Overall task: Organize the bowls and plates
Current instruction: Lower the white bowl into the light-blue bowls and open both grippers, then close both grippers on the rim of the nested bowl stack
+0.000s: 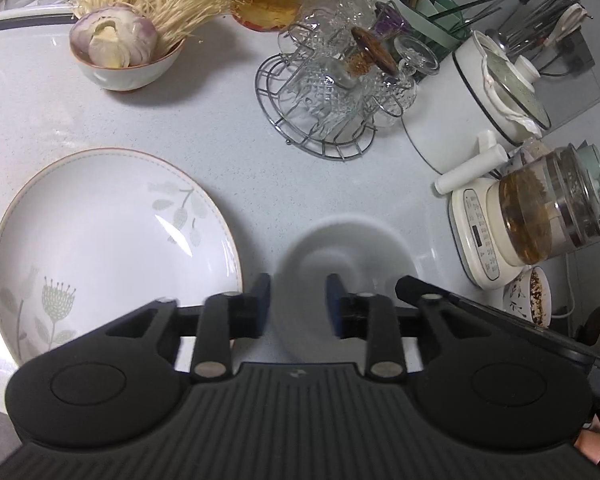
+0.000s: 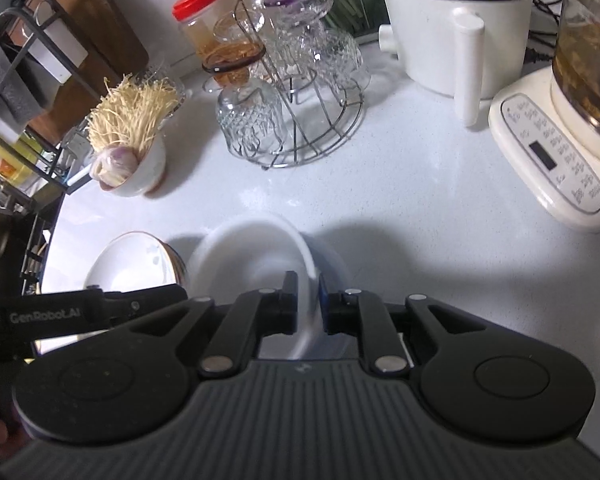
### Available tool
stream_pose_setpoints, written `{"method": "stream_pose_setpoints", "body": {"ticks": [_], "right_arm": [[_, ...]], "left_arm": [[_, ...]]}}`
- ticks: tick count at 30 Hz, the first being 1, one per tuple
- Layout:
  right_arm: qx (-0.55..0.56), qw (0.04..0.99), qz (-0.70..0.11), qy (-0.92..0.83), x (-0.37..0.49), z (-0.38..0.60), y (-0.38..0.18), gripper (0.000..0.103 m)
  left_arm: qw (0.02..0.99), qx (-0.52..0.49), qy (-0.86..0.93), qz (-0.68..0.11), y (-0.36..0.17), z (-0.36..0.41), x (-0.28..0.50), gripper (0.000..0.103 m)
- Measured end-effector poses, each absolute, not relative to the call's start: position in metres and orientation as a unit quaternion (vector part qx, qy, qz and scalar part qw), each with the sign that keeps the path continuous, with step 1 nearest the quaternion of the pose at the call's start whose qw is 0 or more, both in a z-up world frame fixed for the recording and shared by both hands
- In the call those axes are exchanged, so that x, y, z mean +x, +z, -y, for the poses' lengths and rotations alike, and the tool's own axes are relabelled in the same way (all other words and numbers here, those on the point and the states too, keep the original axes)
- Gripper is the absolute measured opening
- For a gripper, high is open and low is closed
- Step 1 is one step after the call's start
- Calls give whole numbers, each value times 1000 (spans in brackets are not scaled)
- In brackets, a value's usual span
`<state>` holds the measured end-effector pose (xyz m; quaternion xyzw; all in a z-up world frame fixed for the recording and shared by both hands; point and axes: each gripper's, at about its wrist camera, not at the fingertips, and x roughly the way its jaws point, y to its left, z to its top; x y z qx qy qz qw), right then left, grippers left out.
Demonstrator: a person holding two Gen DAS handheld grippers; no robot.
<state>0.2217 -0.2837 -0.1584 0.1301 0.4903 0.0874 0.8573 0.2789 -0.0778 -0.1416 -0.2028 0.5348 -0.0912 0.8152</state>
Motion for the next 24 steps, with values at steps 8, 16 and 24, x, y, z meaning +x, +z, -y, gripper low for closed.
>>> {"method": "stream_pose_setpoints", "body": {"ticks": [8, 16, 24], "right_arm": [[148, 862, -479, 77, 221, 295, -160, 50], [208, 830, -514, 66, 227, 303, -198, 50], [262, 808, -526, 31, 227, 314, -221, 46]], "left_arm": [[818, -200, -88, -531, -139, 76, 280, 46], [816, -197, -92, -535, -138, 81, 273, 46], [823, -174, -89, -533, -132, 87, 270, 47]]}}
